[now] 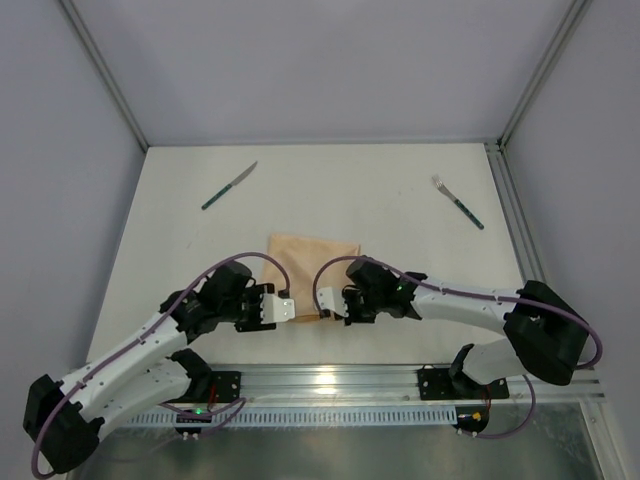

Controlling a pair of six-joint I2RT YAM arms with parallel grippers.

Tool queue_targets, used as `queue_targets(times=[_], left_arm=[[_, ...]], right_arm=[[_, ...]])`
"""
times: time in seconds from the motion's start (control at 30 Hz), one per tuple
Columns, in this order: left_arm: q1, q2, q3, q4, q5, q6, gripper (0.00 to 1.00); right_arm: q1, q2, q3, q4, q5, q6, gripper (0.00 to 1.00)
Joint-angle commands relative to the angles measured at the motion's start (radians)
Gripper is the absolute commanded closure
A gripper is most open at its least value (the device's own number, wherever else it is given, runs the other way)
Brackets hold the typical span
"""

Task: Fold the napkin into a case and place the utensils inside
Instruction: Pick up the lower triangle-folded napkin from the center of the board.

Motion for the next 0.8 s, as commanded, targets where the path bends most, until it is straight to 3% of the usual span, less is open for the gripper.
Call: queue_targets(times=[0.0,0.27,0.3,0.33,0.47,0.77], left_arm=[[0.006,-0.043,-0.006,0.033,0.051,-0.008,0.47],[-0.044,0.127,-0.066,0.375,0.025,0.015,0.24],[-0.063,0.145,-0.070,0.404,0.021,0.004,0.07],[-0.074,0.164,-0.074,0.441,0.012,-0.008,0.01],[-0.150,0.222,-0.107,0.519,-0.105,-0.013,0.01],[-0.276,0.276,-0.196,0.587,-0.168,0.025,0.02]], right_arm=[[-0.080,-0.021,0.091,-0.052,-0.163,0.072,0.96],[-0.158,0.031,0.138,-0.035,-0.309,0.195,0.96],[-0.163,0.032,0.141,-0.041,-0.312,0.197,0.96],[-0.172,0.035,0.146,-0.049,-0.315,0.197,0.96],[-0.204,0.032,0.154,-0.064,-0.338,0.209,0.96],[-0.238,0.052,0.161,-0.041,-0.377,0.266,0.96]])
